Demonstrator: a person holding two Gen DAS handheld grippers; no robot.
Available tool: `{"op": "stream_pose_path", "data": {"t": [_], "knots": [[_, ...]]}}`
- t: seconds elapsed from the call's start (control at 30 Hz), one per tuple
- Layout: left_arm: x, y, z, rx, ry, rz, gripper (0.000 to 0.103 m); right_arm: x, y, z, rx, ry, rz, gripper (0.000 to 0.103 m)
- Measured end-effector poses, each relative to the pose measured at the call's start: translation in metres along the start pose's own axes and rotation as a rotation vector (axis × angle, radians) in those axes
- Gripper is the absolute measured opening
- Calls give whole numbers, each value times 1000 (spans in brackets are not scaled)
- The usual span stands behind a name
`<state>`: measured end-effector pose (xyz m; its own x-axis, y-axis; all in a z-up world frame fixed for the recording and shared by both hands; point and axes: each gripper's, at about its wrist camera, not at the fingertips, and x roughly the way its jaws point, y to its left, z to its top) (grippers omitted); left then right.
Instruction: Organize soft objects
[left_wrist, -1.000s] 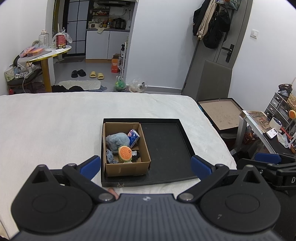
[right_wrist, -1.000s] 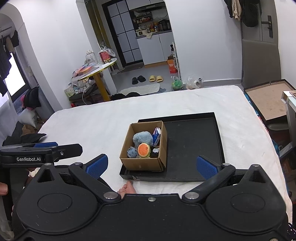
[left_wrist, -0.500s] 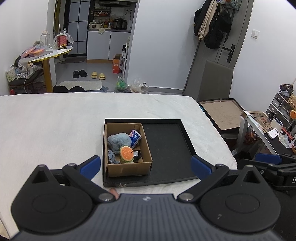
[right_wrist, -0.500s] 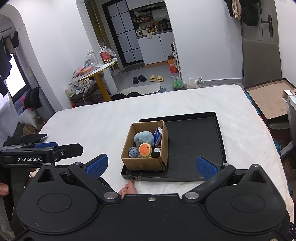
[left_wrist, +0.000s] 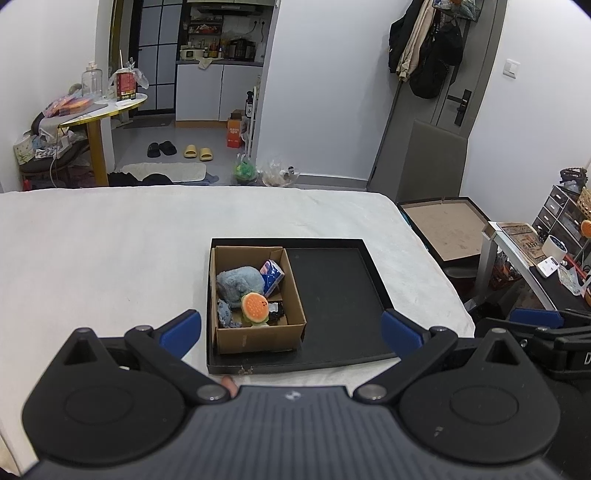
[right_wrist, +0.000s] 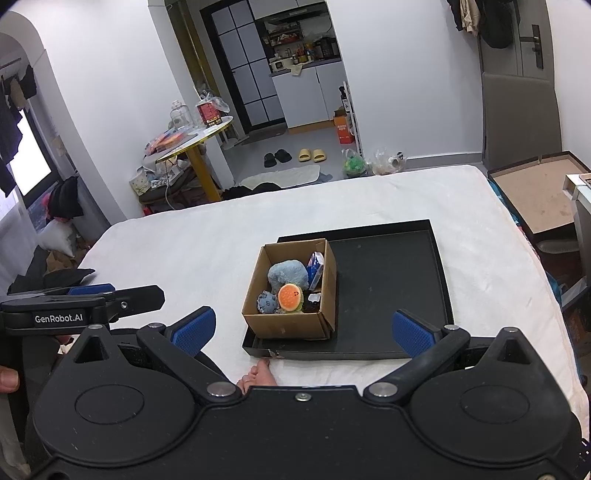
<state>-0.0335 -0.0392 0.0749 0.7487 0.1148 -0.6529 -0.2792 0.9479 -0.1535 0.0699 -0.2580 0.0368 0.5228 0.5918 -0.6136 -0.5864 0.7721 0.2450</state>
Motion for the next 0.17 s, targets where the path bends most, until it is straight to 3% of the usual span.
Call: {"op": "stream_pose_path", "data": {"t": [0.17], "knots": [[1,0,0,-4,5,-6,103,1,-1,0,6,1,-1,103]]}}
